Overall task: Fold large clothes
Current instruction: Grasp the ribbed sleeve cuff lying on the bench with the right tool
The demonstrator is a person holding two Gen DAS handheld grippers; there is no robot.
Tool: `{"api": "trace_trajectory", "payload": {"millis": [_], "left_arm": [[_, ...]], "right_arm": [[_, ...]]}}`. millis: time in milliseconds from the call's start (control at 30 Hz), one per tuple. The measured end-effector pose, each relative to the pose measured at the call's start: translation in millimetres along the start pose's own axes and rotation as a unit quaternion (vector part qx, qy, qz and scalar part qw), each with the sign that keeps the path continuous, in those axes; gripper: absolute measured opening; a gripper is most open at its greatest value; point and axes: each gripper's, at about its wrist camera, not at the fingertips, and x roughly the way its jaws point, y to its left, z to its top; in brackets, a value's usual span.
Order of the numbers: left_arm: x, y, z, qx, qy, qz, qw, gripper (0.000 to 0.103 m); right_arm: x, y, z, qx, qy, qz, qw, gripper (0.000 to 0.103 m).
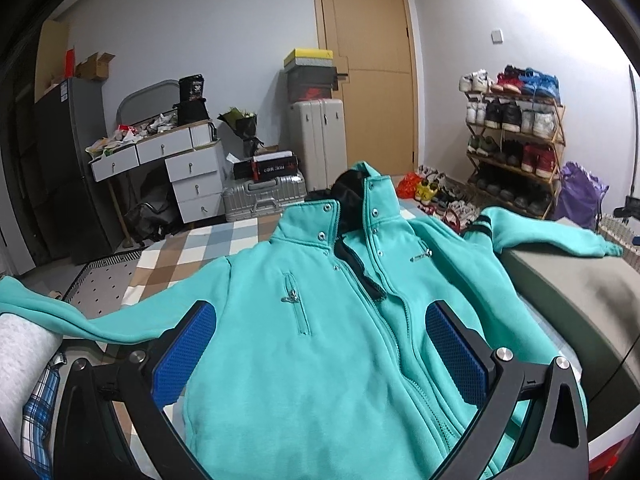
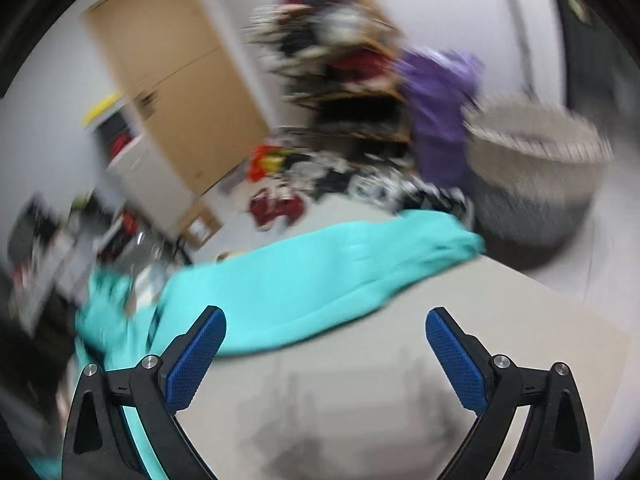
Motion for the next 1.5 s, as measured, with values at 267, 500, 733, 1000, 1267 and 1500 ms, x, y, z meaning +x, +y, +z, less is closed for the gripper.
{"api": "trace_trajectory", "payload": {"millis": [267, 500, 733, 1000, 1267, 1500], "left_arm": [[20, -8, -5, 0.015, 0.039, 0.008, 0.9991, 0.102], [26, -15, -7, 0.020, 0.055, 0.012, 0.9982, 0.102], [28, -23, -8, 0.035, 0.059, 0.012, 0.9976, 0.102], [30, -26, -7, 0.010, 0.052, 0.030, 0.9982, 0.102], [31, -24, -6, 0.000, 0.050, 0.035, 0.9981, 0.102], [28, -17, -6, -0.003, 0.044, 0.044, 0.9981, 0.102]], "right_arm": [[41, -57, 35, 0.082, 0.041, -0.029, 0.995, 0.082], [81, -52, 42, 0.053, 0.072, -0.081, 0.993, 0.074], [92, -35, 45, 0.006, 0.045, -0.091, 0.995, 0.014], [76, -23, 48, -0.024, -0.023, -0.068, 0.997, 0.009], [22, 4, 88, -0.058, -0.115, -0.099, 0.987, 0.008], [-5, 72, 111, -0.125, -0.164, -0.121, 0.971, 0.008]]}}
